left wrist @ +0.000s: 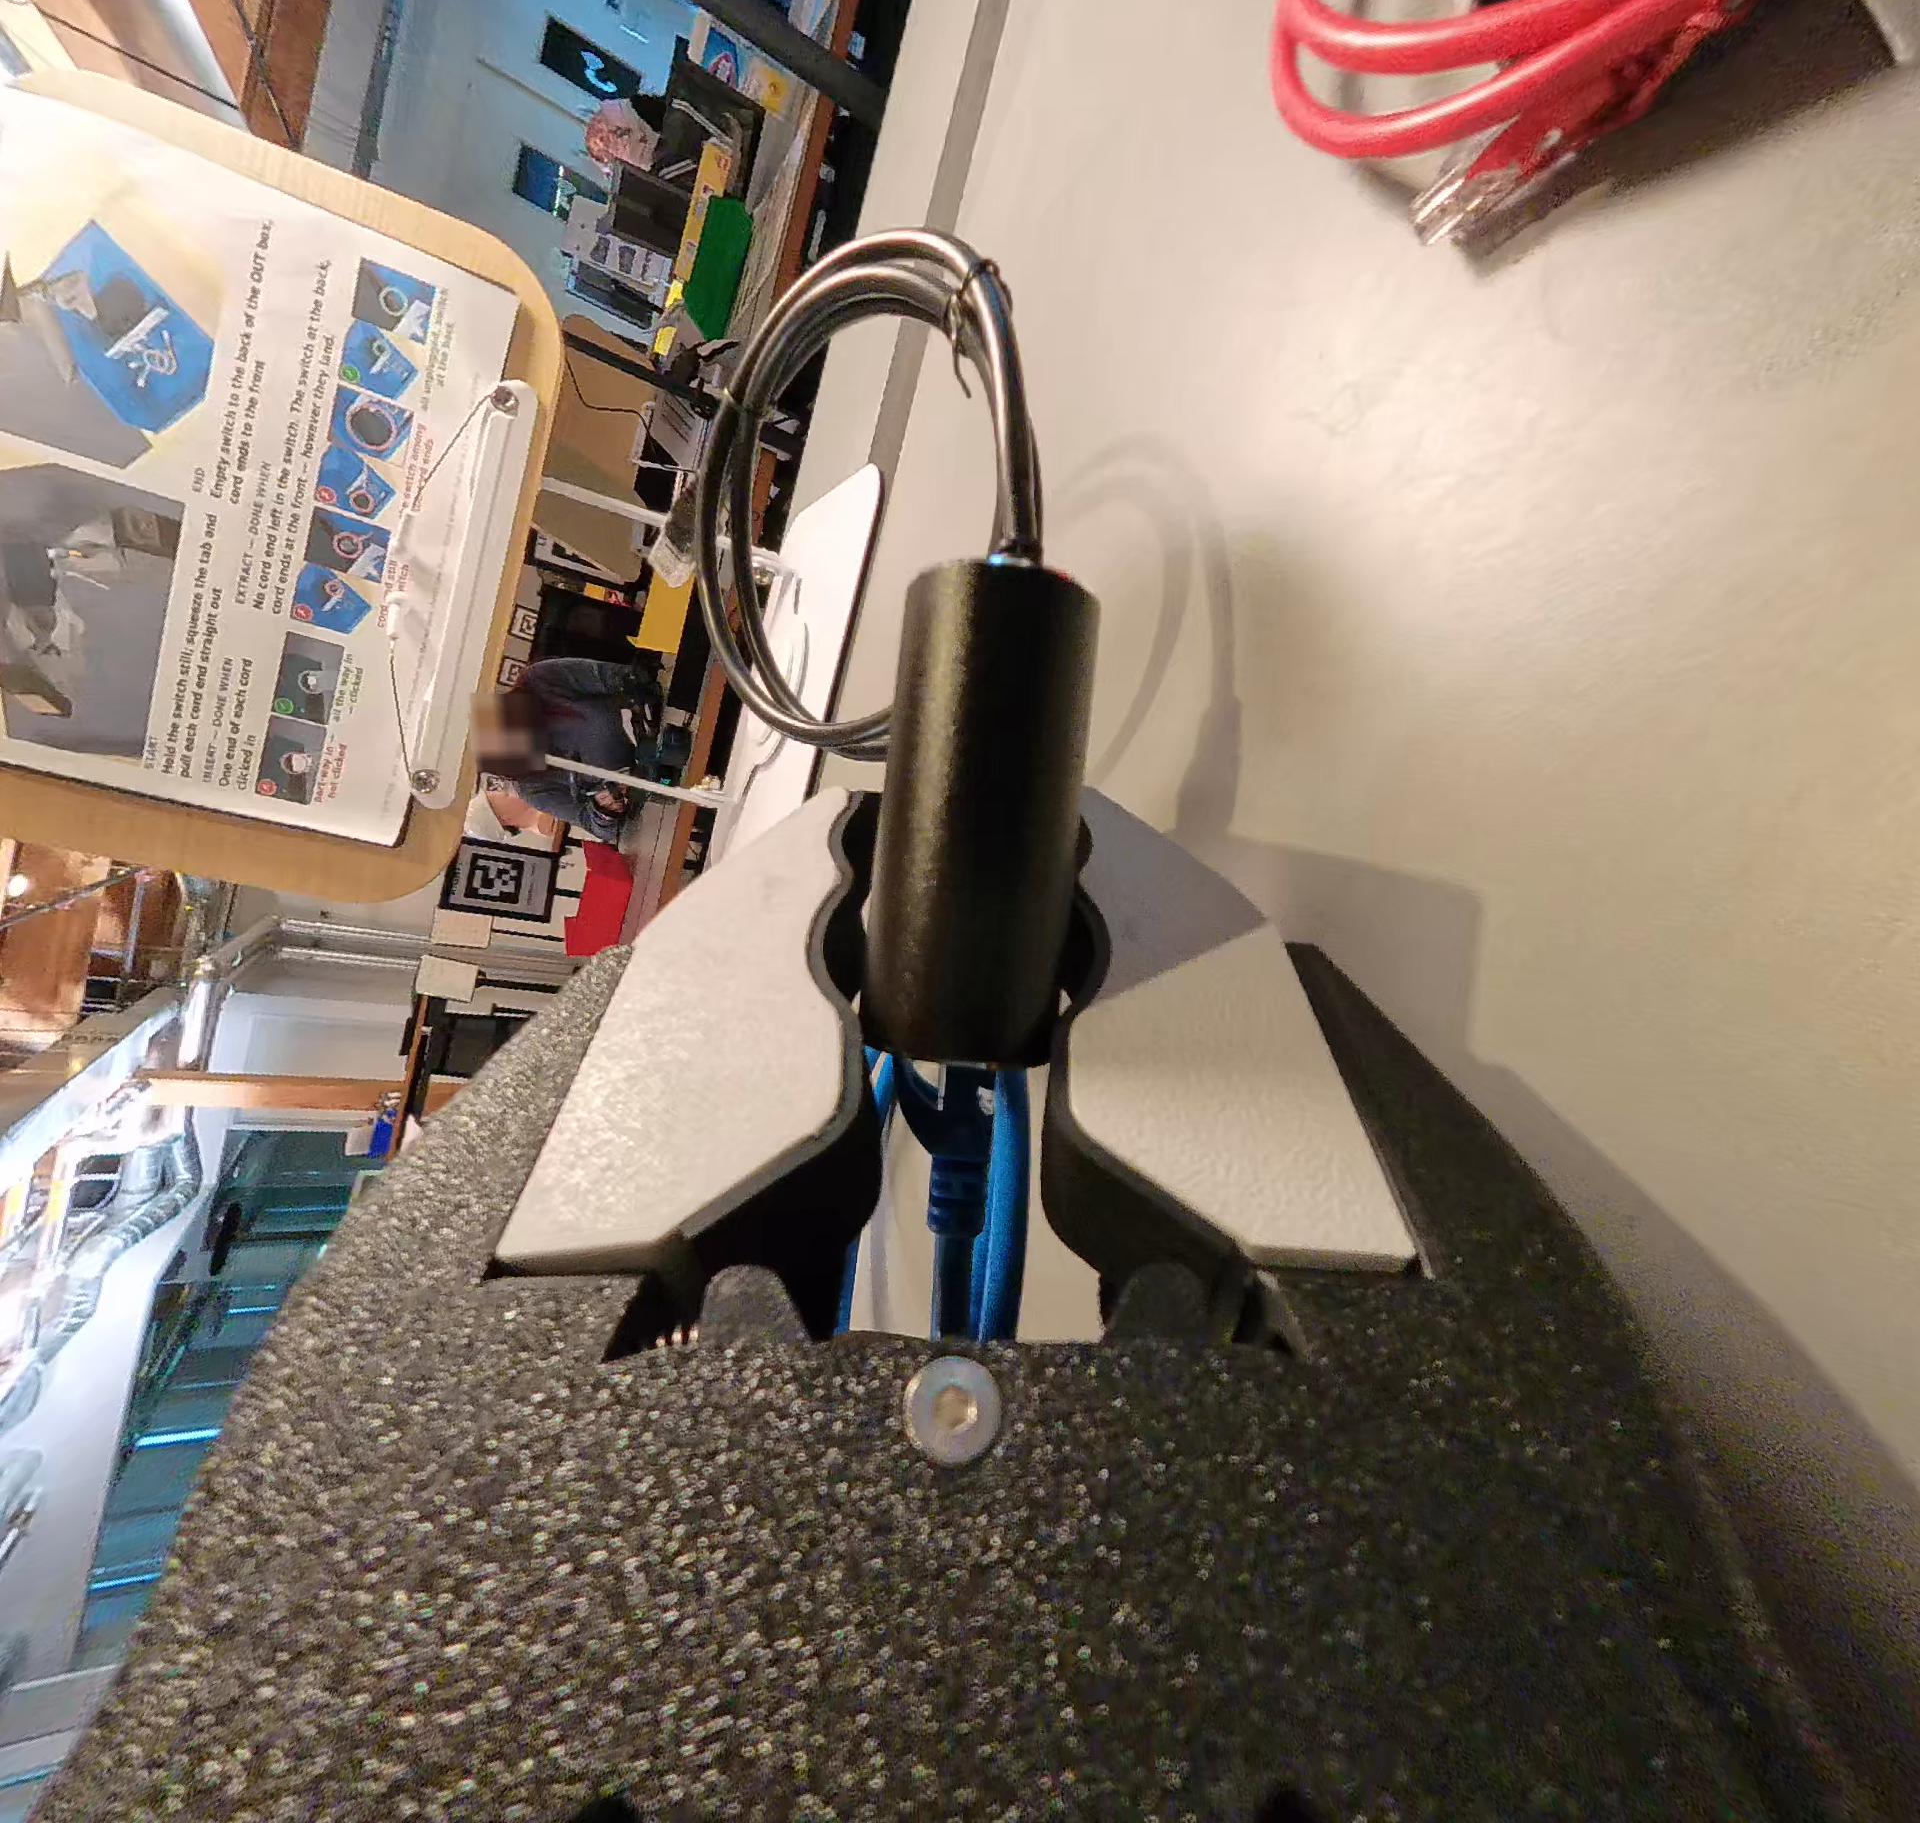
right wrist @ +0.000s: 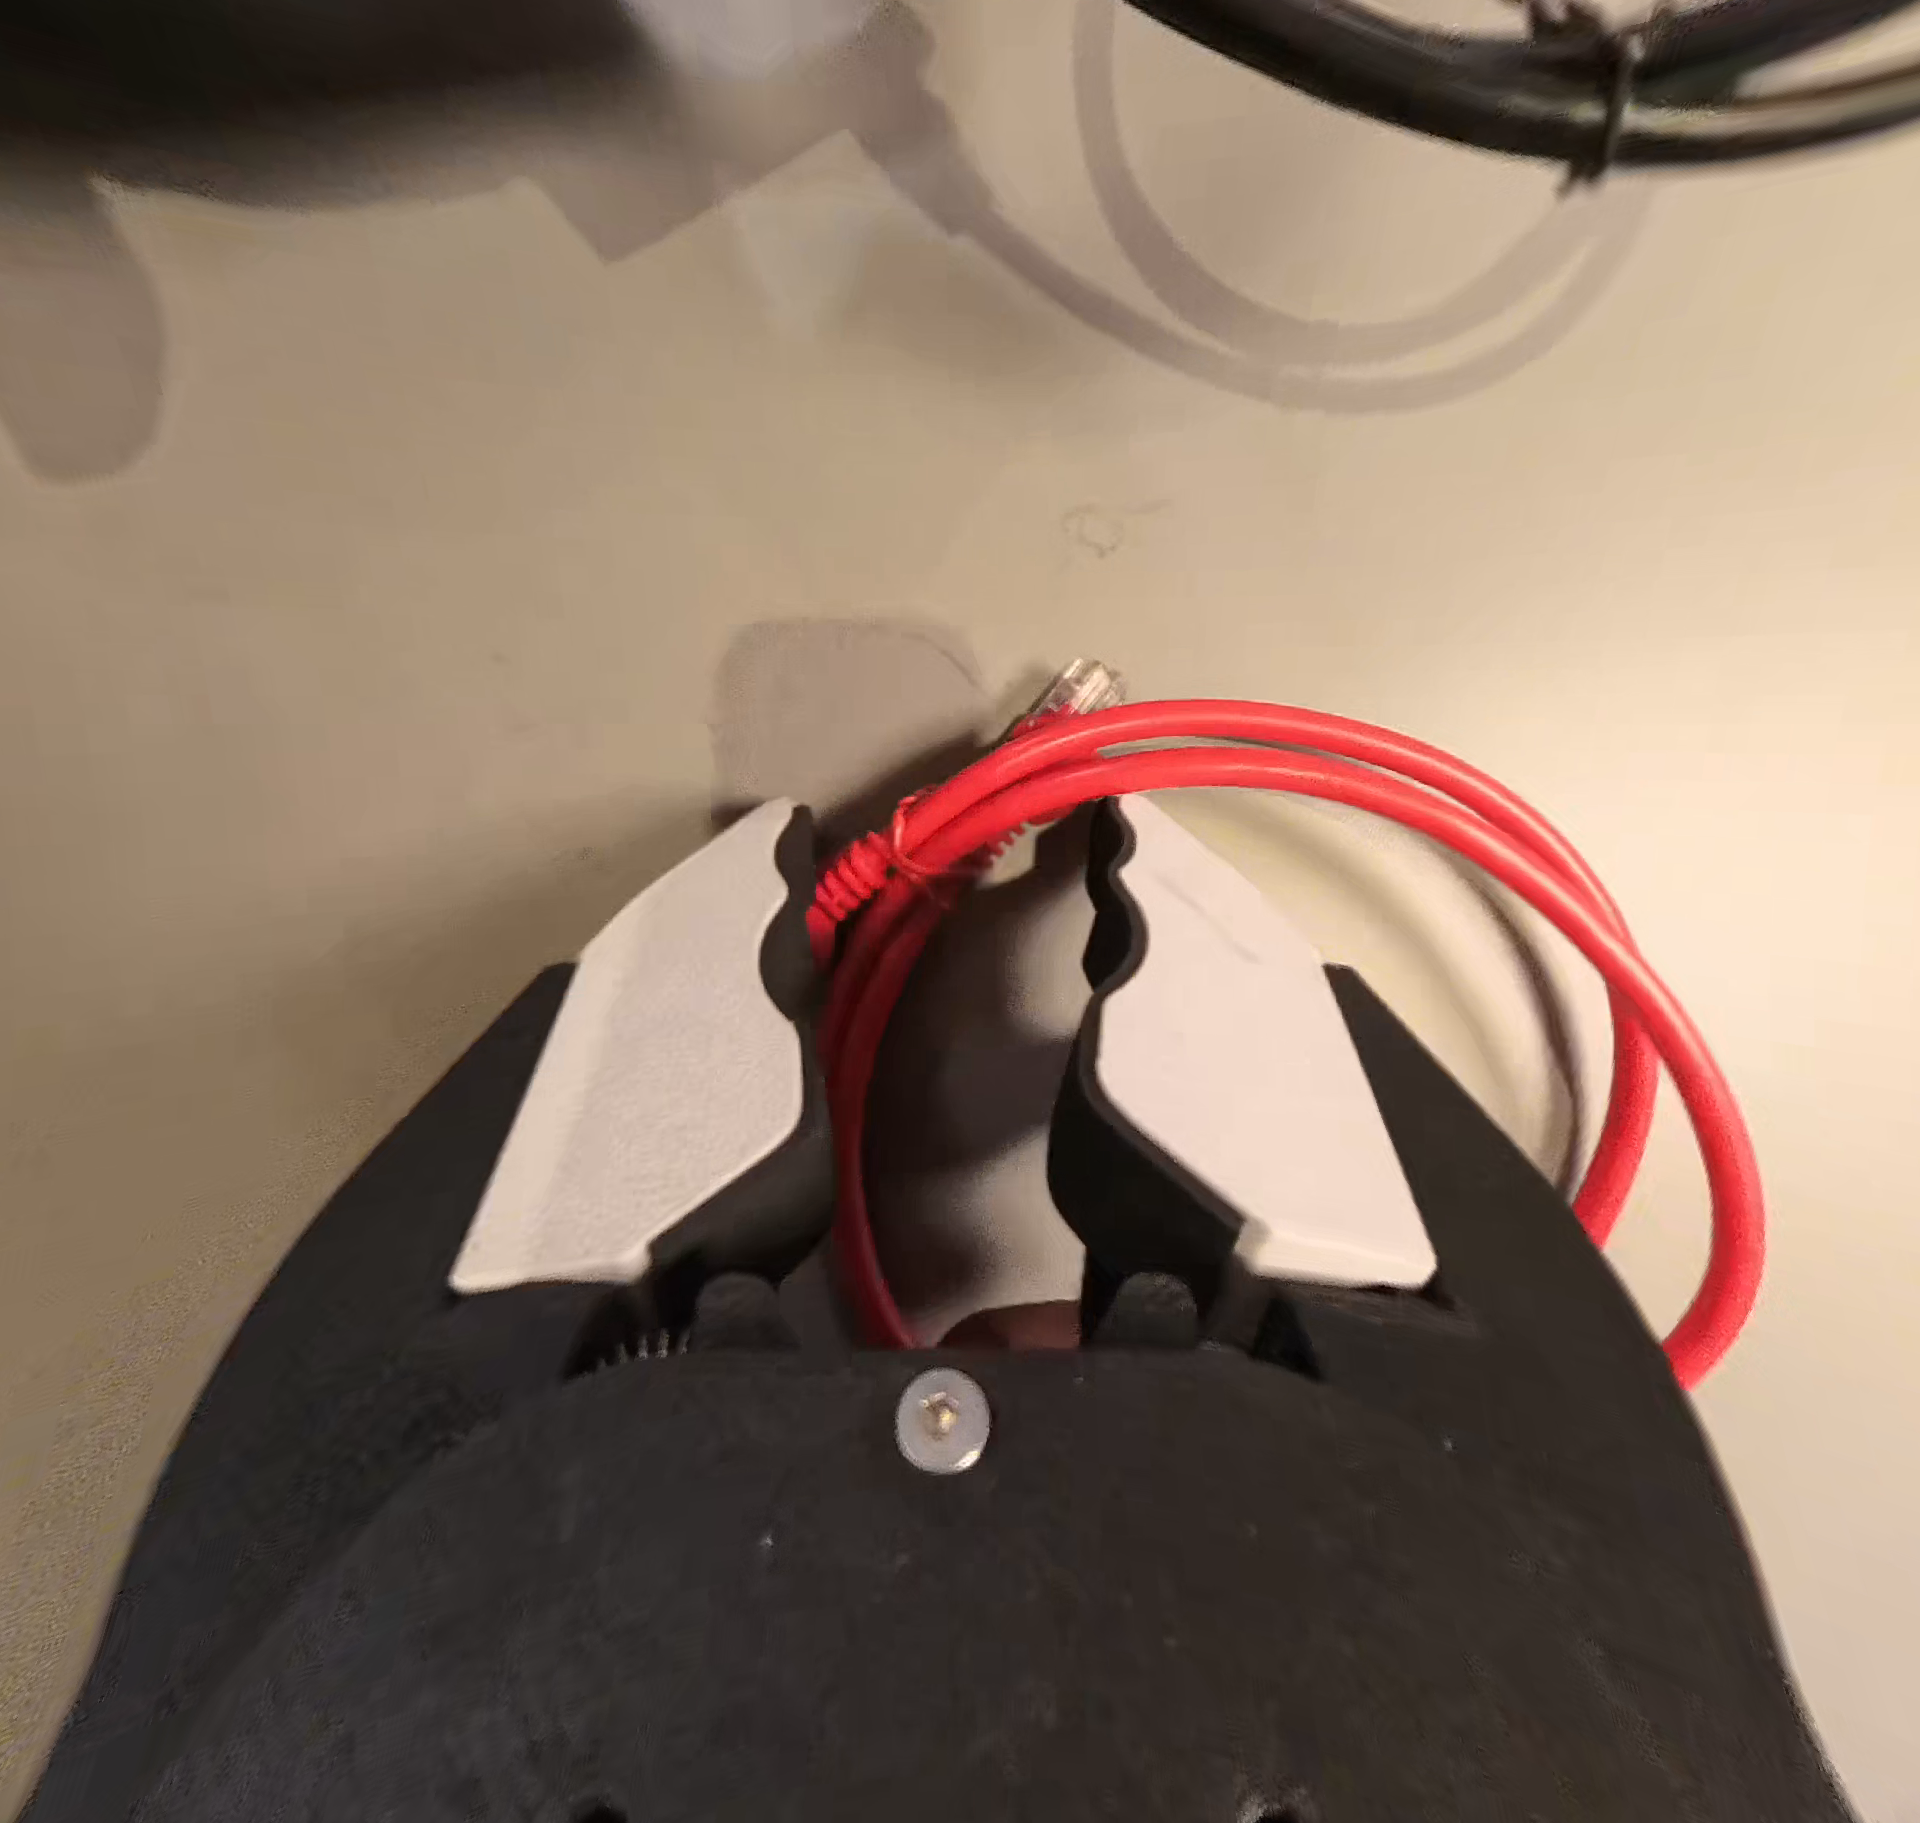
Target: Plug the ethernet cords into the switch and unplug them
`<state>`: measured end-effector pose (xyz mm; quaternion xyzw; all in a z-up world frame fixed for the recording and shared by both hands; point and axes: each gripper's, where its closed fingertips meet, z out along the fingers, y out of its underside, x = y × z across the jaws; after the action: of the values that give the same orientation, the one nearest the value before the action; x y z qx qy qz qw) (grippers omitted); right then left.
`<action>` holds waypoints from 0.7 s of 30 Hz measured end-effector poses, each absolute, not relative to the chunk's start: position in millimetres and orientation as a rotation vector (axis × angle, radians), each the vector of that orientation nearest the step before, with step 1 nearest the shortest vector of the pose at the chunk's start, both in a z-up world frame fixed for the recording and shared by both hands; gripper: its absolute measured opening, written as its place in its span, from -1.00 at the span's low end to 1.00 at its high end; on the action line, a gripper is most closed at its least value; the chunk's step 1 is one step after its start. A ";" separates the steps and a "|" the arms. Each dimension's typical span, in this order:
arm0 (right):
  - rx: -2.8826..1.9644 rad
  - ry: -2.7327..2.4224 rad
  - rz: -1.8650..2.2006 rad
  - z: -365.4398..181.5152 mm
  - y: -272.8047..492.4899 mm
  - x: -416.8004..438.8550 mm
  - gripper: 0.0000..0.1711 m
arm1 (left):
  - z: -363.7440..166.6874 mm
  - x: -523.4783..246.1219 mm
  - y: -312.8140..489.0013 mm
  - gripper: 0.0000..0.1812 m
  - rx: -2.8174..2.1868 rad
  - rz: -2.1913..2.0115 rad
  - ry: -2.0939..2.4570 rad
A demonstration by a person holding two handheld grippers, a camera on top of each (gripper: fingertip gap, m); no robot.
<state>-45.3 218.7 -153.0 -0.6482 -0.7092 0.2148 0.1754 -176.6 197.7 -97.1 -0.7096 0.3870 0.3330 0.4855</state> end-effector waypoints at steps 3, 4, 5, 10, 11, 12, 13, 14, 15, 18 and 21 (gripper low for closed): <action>-1.722 -2.071 0.575 -152.5 212.1 -48.5 -0.59 | -101.3 -172.4 197.7 -0.64 -1.721 0.835 0.989; -1.656 -2.087 0.555 -151.6 212.4 -50.5 -0.65 | -102.9 -170.4 197.8 -0.64 -1.718 0.844 1.009; -1.596 -2.096 0.530 -150.5 213.7 -52.0 -0.68 | -104.5 -168.4 197.6 -0.63 -1.714 0.850 1.028; -1.383 -2.096 0.455 -143.8 217.5 -58.9 -0.77 | -111.5 -161.4 197.6 -0.63 -1.701 0.888 1.100; -1.358 -2.091 0.442 -143.5 217.9 -59.9 -0.77 | -112.1 -162.0 197.7 -0.63 -1.702 0.897 1.104; -1.336 -2.085 0.421 -143.8 219.0 -60.9 -0.76 | -112.3 -163.7 197.7 -0.63 -1.705 0.909 1.104; -1.318 -2.073 0.402 -144.0 220.0 -62.1 -0.76 | -112.2 -166.3 197.9 -0.63 -1.714 0.922 1.094; -1.300 -2.065 0.390 -144.2 219.9 -63.5 -0.76 | -111.6 -169.5 198.3 -0.63 -1.727 0.934 1.075; -1.281 -2.052 0.381 -143.5 219.5 -65.3 -0.77 | -110.5 -173.4 198.8 -0.63 -1.741 0.947 1.049; -1.224 -2.010 0.351 -137.9 218.9 -70.7 -0.77 | -103.6 -184.4 199.6 -0.64 -1.770 0.958 0.945; -1.152 -1.953 0.347 -126.7 217.8 -75.9 -0.77 | -99.1 -197.9 198.9 -0.64 -1.819 0.960 0.836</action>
<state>-75.9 217.8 -126.7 -0.4578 -0.7762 0.1378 0.4111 -197.9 198.9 -99.1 -0.7339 0.3375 0.3873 0.4444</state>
